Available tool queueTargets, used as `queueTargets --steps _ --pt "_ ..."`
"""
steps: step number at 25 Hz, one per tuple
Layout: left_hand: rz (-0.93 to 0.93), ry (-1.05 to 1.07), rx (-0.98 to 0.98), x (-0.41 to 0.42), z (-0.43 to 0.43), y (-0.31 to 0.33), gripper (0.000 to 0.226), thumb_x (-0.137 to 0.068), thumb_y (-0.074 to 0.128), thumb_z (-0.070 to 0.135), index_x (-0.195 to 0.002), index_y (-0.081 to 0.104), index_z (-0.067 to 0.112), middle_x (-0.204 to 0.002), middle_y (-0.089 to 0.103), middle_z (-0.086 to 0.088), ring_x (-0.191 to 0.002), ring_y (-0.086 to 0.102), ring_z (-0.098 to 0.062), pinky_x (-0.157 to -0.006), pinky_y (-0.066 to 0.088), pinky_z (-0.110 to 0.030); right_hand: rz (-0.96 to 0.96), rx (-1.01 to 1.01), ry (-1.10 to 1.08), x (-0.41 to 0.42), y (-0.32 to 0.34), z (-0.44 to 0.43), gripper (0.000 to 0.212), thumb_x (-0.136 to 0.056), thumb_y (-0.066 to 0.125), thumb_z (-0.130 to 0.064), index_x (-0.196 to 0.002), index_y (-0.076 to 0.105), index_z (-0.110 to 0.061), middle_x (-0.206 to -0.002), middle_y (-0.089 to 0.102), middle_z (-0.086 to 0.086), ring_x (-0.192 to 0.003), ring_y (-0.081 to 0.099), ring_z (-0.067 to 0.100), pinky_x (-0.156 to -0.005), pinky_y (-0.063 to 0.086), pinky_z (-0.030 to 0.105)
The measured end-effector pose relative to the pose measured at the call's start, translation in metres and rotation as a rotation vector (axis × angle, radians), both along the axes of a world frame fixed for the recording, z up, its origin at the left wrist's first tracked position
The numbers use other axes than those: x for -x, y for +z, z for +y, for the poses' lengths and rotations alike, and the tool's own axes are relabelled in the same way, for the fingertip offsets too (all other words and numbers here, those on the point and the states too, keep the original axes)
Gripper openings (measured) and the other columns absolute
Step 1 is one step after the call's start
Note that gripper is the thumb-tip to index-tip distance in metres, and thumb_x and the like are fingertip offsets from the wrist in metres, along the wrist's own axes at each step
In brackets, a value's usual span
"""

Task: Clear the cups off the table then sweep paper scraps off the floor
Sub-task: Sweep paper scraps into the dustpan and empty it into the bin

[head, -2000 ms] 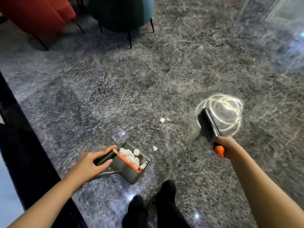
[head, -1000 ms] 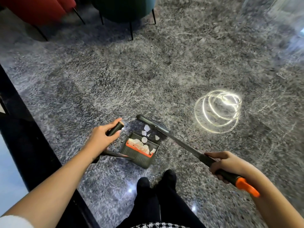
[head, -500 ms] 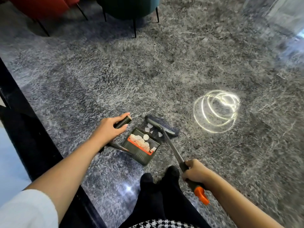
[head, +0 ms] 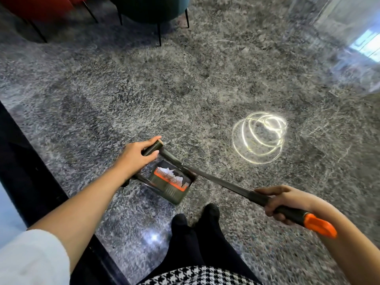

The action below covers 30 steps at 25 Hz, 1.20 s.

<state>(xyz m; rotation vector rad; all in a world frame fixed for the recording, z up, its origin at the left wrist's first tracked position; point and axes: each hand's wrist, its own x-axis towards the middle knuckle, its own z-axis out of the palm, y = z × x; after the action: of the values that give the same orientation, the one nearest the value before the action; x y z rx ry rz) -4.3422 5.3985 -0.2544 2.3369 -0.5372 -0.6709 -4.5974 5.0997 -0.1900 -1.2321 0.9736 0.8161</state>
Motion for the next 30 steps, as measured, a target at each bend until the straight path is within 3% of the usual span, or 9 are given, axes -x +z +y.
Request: queueTargets --steps 6,9,13,16,18,20,22,26,30 --pt "-0.041 -0.018 -0.029 0.000 0.000 -0.004 0.051 -0.086 0.066 0.033 -0.131 0.046 0.047 -0.092 0.065 0.001 -0.079 0.063 -0.018 -0.072 0.054 -0.030 -0.063 0.161 0.015 -0.008 -0.007 0.028 0.048 -0.080 0.051 0.017 -0.123 0.052 -0.004 -0.049 0.049 0.012 -0.029 0.046 0.015 -0.030 0.037 0.017" --pt "-0.032 -0.033 -0.022 0.000 -0.002 -0.005 0.052 -0.087 0.065 0.032 -0.132 0.045 0.048 -0.089 0.063 0.004 -0.073 0.061 -0.013 -0.064 0.052 -0.026 -0.068 0.299 0.162 -0.019 -0.023 0.062 0.034 -0.075 0.057 0.014 -0.108 0.058 0.008 -0.046 0.051 0.007 -0.028 0.047 0.013 -0.031 0.038 0.016" --pt "-0.013 -0.034 -0.003 -0.001 -0.003 -0.004 0.054 -0.087 0.066 0.029 -0.131 0.041 0.049 -0.083 0.058 0.012 -0.068 0.058 -0.008 -0.056 0.049 -0.021 -0.016 0.223 0.187 -0.023 -0.036 0.091 0.018 -0.073 0.056 0.012 -0.088 0.058 0.002 -0.034 0.048 0.000 -0.027 0.048 0.012 -0.033 0.038 0.016" --pt "-0.009 -0.033 0.004 -0.001 -0.003 -0.002 0.056 -0.087 0.066 0.030 -0.130 0.038 0.052 -0.080 0.057 0.017 -0.065 0.056 -0.002 -0.050 0.042 -0.012 0.022 0.152 0.146 -0.010 -0.042 0.092 0.040 -0.075 0.054 0.014 -0.114 0.054 0.008 -0.047 0.052 0.007 -0.030 0.050 0.015 -0.033 0.040 0.017" --pt "0.011 -0.041 0.014 0.000 -0.004 -0.001 0.057 -0.087 0.065 0.030 -0.129 0.035 0.054 -0.079 0.057 0.017 -0.062 0.055 -0.002 -0.045 0.040 -0.007 0.032 0.128 0.105 -0.006 -0.044 0.091 0.045 -0.074 0.053 0.017 -0.117 0.051 0.006 -0.059 0.054 0.013 -0.038 0.055 0.019 -0.037 0.045 0.022" --pt "0.014 -0.054 0.009 0.001 -0.005 -0.001 0.059 -0.088 0.065 0.030 -0.130 0.032 0.054 -0.080 0.056 0.018 -0.062 0.055 -0.001 -0.042 0.038 -0.005 0.044 0.124 0.056 -0.009 -0.049 0.091 0.039 -0.073 0.050 0.020 -0.101 0.053 -0.005 -0.064 0.055 0.017 -0.043 0.057 0.023 -0.042 0.049 0.026" --pt "0.008 -0.064 -0.001 0.002 -0.006 0.000 0.058 -0.088 0.064 0.031 -0.132 0.033 0.054 -0.083 0.056 0.018 -0.065 0.056 -0.001 -0.044 0.038 -0.006 0.074 0.105 0.050 -0.014 -0.057 0.095 0.034 -0.076 0.048 0.019 -0.089 0.046 -0.013 -0.054 0.054 0.015 -0.036 0.053 0.019 -0.036 0.045 0.021" --pt "-0.012 -0.068 -0.024 0.000 -0.005 0.000 0.058 -0.088 0.064 0.031 -0.132 0.032 0.053 -0.081 0.053 0.022 -0.064 0.056 0.000 -0.044 0.039 -0.007 0.082 0.192 0.197 -0.023 -0.068 0.107 0.015 -0.082 0.055 0.007 -0.078 0.049 -0.006 -0.046 0.047 0.006 -0.033 0.044 0.014 -0.032 0.038 0.018" --pt "0.012 -0.019 0.005 0.005 -0.006 -0.004 0.063 -0.084 0.069 0.029 -0.134 0.035 0.044 -0.087 0.057 0.015 -0.066 0.058 -0.003 -0.045 0.043 -0.009 0.028 0.226 0.127 -0.027 -0.059 0.092 0.024 -0.079 0.053 0.012 -0.062 0.047 -0.004 -0.032 0.043 0.003 -0.024 0.041 0.011 -0.030 0.035 0.017"
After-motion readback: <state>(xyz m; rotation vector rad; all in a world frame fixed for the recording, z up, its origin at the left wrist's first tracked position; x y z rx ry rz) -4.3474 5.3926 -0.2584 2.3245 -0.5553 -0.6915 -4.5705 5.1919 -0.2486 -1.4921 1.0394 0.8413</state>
